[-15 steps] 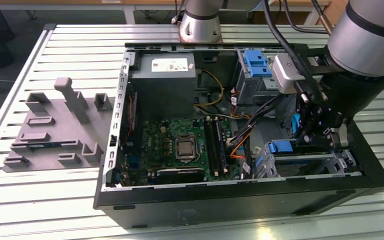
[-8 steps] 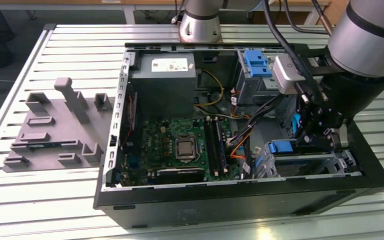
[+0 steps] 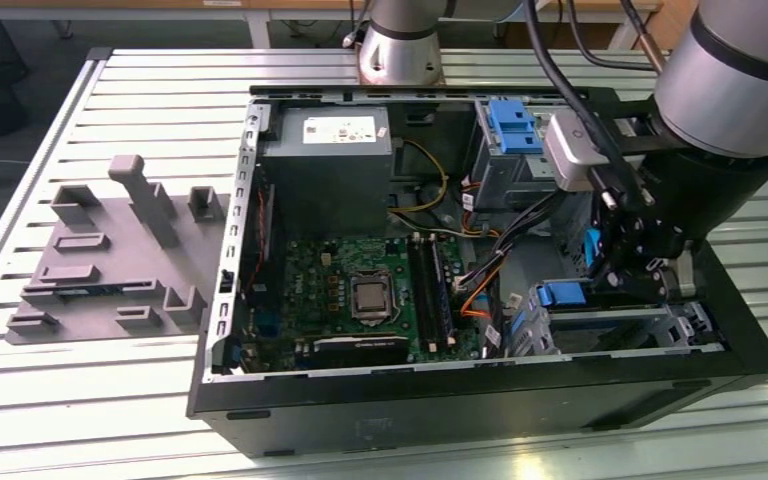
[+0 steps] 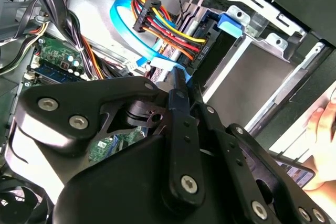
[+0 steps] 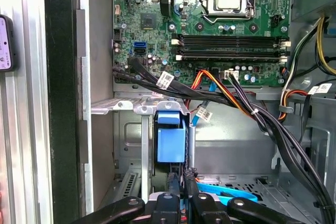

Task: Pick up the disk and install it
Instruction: 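Insert the second disk wire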

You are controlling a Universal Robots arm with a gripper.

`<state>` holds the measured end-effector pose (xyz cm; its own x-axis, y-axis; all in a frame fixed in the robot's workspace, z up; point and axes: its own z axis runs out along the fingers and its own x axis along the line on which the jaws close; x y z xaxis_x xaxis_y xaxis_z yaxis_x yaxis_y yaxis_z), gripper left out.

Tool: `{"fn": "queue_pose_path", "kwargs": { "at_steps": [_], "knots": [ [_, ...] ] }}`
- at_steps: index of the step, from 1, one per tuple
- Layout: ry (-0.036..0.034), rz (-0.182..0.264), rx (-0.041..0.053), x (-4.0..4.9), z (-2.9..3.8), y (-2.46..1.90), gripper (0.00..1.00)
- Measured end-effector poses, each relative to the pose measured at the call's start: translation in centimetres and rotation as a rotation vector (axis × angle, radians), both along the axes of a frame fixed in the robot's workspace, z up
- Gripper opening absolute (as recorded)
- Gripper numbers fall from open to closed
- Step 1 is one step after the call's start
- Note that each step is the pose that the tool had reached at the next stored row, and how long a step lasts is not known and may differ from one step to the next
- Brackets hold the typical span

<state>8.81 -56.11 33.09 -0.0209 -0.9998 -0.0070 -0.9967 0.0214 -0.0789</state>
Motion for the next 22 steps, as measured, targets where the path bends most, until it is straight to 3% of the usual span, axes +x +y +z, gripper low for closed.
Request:
{"fn": "queue_pose_path", "kwargs": {
  "at_steps": [14,15,16,22],
  "knots": [
    [0.0000,0.000,0.0008,0.00,-0.34,-0.04,0.17],
    [0.0000,0.000,0.0010,0.00,-0.30,-0.04,0.17],
    [0.0000,0.000,0.0011,0.01,-0.15,-0.04,0.24],
    [0.0000,0.000,0.0005,0.00,0.91,-0.04,0.24]
  ]
}}
